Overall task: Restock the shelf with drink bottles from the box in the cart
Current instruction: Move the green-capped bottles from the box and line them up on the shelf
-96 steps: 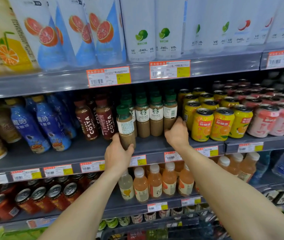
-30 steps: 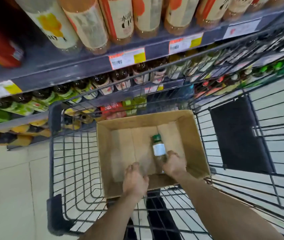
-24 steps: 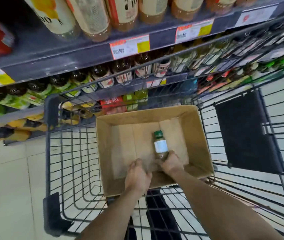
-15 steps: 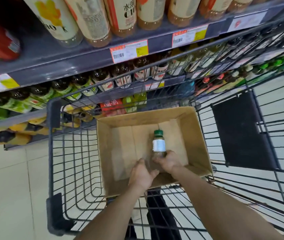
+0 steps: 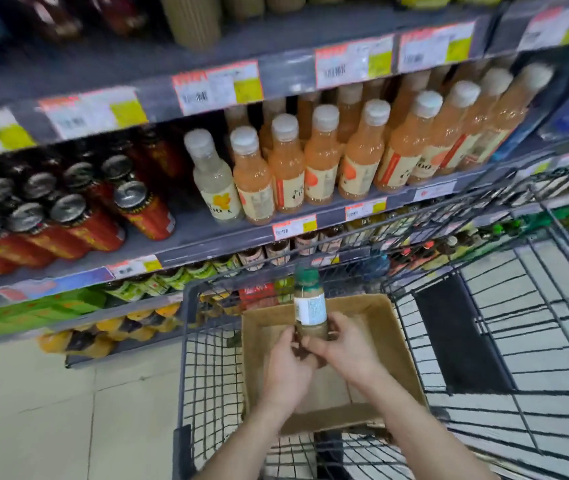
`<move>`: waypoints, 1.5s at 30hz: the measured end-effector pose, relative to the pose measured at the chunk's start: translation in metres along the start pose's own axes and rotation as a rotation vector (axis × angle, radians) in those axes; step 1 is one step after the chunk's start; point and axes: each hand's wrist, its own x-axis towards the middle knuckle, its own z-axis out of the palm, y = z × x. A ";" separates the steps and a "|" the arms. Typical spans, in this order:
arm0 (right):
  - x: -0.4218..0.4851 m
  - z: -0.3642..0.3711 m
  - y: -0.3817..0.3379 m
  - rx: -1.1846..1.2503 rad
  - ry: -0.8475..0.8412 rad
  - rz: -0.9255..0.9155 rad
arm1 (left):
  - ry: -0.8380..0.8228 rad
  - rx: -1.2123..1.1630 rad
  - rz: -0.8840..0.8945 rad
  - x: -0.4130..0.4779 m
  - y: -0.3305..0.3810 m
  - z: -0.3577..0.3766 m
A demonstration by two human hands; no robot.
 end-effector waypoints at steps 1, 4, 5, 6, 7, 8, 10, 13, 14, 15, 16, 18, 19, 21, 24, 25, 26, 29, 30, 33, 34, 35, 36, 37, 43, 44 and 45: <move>-0.004 -0.004 -0.018 -0.003 0.009 -0.036 | 0.027 -0.002 0.034 -0.002 0.014 -0.009; -0.016 -0.017 -0.069 0.030 0.020 -0.138 | 0.108 -0.013 0.139 -0.008 0.054 -0.035; -0.019 -0.022 -0.085 0.055 0.010 -0.176 | 0.141 -0.010 0.174 -0.010 0.067 -0.044; -0.022 -0.026 -0.100 0.077 -0.002 -0.208 | 0.169 -0.006 0.203 -0.013 0.080 -0.053; -0.025 -0.030 -0.115 0.095 -0.011 -0.236 | 0.186 -0.014 0.224 -0.017 0.093 -0.061; -0.028 -0.034 -0.131 0.109 -0.019 -0.268 | 0.195 -0.035 0.245 -0.019 0.106 -0.070; -0.034 -0.041 -0.160 0.129 -0.042 -0.340 | 0.224 -0.063 0.285 -0.025 0.131 -0.086; -0.042 -0.051 -0.202 0.177 -0.014 -0.409 | 0.297 -0.077 0.349 -0.029 0.166 -0.107; -0.043 -0.055 -0.213 0.197 -0.005 -0.426 | 0.323 -0.076 0.373 -0.031 0.178 -0.113; -0.044 -0.058 -0.224 0.206 -0.005 -0.442 | 0.350 -0.070 0.394 -0.032 0.188 -0.118; -0.044 -0.062 -0.234 0.208 -0.009 -0.458 | 0.377 -0.059 0.414 -0.032 0.198 -0.123; -0.044 -0.068 -0.252 0.208 -0.018 -0.497 | 0.429 -0.035 0.451 -0.033 0.216 -0.133; -0.044 -0.069 -0.260 0.202 -0.020 -0.520 | 0.452 -0.025 0.470 -0.032 0.225 -0.137; -0.045 -0.071 -0.278 0.152 0.012 -0.567 | 0.497 -0.002 0.487 -0.031 0.242 -0.144; -0.043 -0.073 -0.305 0.069 0.139 -0.641 | 0.563 0.017 0.504 -0.027 0.267 -0.152; -0.040 -0.074 -0.315 0.051 0.165 -0.659 | 0.582 0.022 0.516 -0.024 0.275 -0.155; -0.037 -0.075 -0.325 0.032 0.176 -0.675 | 0.601 0.027 0.527 -0.021 0.283 -0.157; -0.023 -0.080 -0.355 -0.046 0.196 -0.718 | 0.647 0.029 0.551 -0.009 0.303 -0.168; -0.017 -0.081 -0.364 -0.078 0.212 -0.739 | 0.651 0.034 0.569 -0.004 0.308 -0.173; 0.001 -0.087 -0.384 -0.113 0.219 -0.781 | 0.610 0.096 0.640 0.013 0.317 -0.190; 0.006 -0.090 -0.390 -0.123 0.217 -0.785 | 0.605 0.123 0.653 0.018 0.319 -0.196; 0.011 -0.092 -0.395 -0.138 0.219 -0.788 | 0.618 0.145 0.663 0.023 0.319 -0.201; 0.017 -0.093 -0.400 -0.152 0.222 -0.792 | 0.653 0.159 0.670 0.027 0.318 -0.207; 0.022 -0.095 -0.404 -0.161 0.220 -0.795 | 0.702 0.162 0.673 0.031 0.316 -0.212; 0.052 -0.089 -0.418 -0.144 0.155 -0.762 | 0.857 0.050 0.541 0.061 0.309 -0.239; 0.055 -0.087 -0.418 -0.143 0.142 -0.756 | 0.835 0.046 0.522 0.067 0.310 -0.243; 0.059 -0.085 -0.418 -0.145 0.136 -0.753 | 0.805 0.051 0.521 0.074 0.310 -0.247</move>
